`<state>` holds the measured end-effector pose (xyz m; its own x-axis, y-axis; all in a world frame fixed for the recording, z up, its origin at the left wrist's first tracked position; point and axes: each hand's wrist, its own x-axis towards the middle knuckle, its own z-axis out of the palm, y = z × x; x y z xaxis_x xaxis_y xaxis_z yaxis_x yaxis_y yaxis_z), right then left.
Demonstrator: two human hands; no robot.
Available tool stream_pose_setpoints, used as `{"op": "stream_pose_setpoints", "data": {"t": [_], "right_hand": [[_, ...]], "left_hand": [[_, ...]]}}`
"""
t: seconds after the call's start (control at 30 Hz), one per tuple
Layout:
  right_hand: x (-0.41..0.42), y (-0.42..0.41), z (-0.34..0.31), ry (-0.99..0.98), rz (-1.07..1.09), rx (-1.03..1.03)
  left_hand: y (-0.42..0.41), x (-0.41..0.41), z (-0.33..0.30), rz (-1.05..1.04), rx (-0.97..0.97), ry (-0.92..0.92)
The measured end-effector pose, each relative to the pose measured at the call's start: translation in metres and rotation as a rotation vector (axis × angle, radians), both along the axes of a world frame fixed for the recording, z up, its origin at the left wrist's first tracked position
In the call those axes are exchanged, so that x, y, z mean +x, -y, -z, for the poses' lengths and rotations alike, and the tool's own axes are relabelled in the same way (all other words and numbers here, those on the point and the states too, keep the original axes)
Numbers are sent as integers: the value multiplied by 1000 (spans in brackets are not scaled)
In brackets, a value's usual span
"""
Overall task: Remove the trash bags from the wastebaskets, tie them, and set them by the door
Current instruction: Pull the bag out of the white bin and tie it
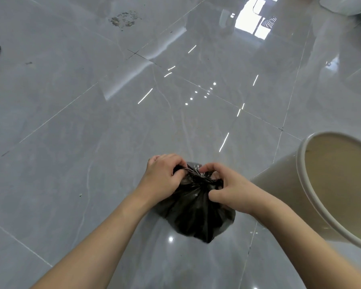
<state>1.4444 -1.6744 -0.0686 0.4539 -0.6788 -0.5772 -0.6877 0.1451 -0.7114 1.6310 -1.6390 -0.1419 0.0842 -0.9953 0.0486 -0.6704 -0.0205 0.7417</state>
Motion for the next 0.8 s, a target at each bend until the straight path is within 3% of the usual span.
{"op": "stream_pose_setpoints", "data": {"t": [0.1,0.17,0.37,0.5,0.67,0.8], "right_hand": [[-6,-2,-3,173,166,135],[-8,-3,-2,171,230,131],[-4,-7,22,-373,-211,-613],[-2,-12,27,-542,-199,-824],[-3,-8,24,-382,-65,-798],[-5,-1,17,-95,182,-482]], "left_hand": [[2,4,0,3,37,-5],[1,3,1,20,58,-1],[-2,-4,6,40,88,-32],[3,-7,2,53,94,-31],[10,-7,-4,24,85,-30],[14,-7,-5,-3,103,-34]]}}
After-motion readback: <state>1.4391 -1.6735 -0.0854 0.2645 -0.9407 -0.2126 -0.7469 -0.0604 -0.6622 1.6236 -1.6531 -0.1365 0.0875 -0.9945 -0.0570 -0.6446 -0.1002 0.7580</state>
